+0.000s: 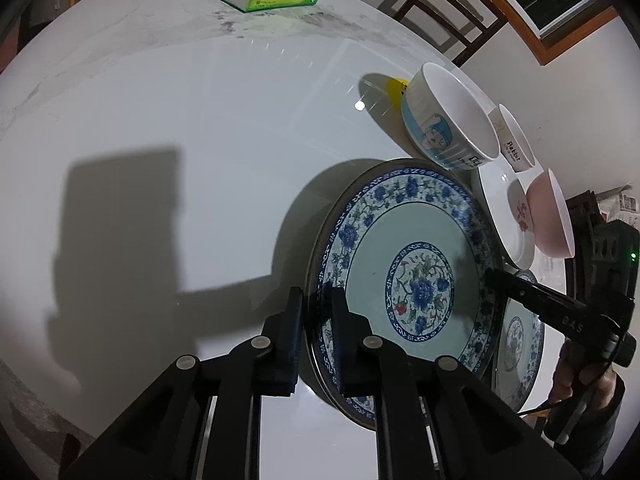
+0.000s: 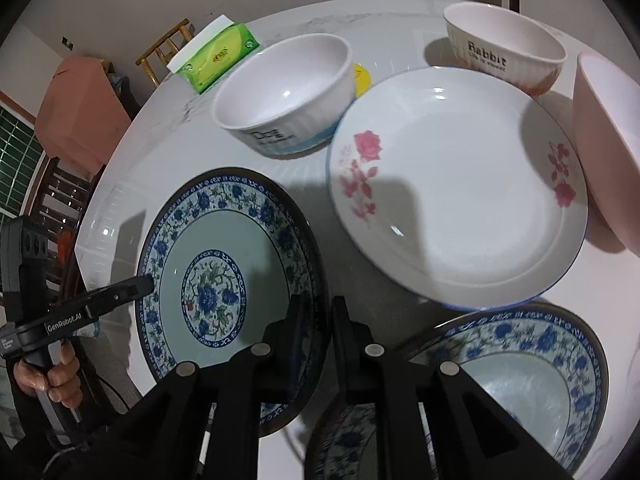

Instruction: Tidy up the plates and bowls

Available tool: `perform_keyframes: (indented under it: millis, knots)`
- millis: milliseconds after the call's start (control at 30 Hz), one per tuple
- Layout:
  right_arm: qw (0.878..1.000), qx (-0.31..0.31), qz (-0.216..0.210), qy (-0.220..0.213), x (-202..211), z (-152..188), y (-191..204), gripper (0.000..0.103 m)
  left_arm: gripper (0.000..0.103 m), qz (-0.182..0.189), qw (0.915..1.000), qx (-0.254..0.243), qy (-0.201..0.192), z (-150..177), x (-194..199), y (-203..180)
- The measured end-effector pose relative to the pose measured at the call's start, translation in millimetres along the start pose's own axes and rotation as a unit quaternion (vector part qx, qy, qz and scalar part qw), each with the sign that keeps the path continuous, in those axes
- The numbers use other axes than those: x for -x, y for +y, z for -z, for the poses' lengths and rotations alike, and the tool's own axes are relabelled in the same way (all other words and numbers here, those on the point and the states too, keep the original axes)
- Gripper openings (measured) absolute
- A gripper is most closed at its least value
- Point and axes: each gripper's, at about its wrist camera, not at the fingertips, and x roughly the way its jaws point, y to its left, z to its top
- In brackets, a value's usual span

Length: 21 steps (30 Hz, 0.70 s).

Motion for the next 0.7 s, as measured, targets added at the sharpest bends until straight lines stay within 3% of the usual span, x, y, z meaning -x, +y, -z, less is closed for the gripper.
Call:
perform_keyframes:
  millis: [700]
  knots:
    - [1.0, -0.014, -0.016, 0.007, -9.0, 23.9, 37.6, 0.014, 0.011, -0.028, 0.9993, 0.002, -0.026, 3.6, 27.0, 36.0]
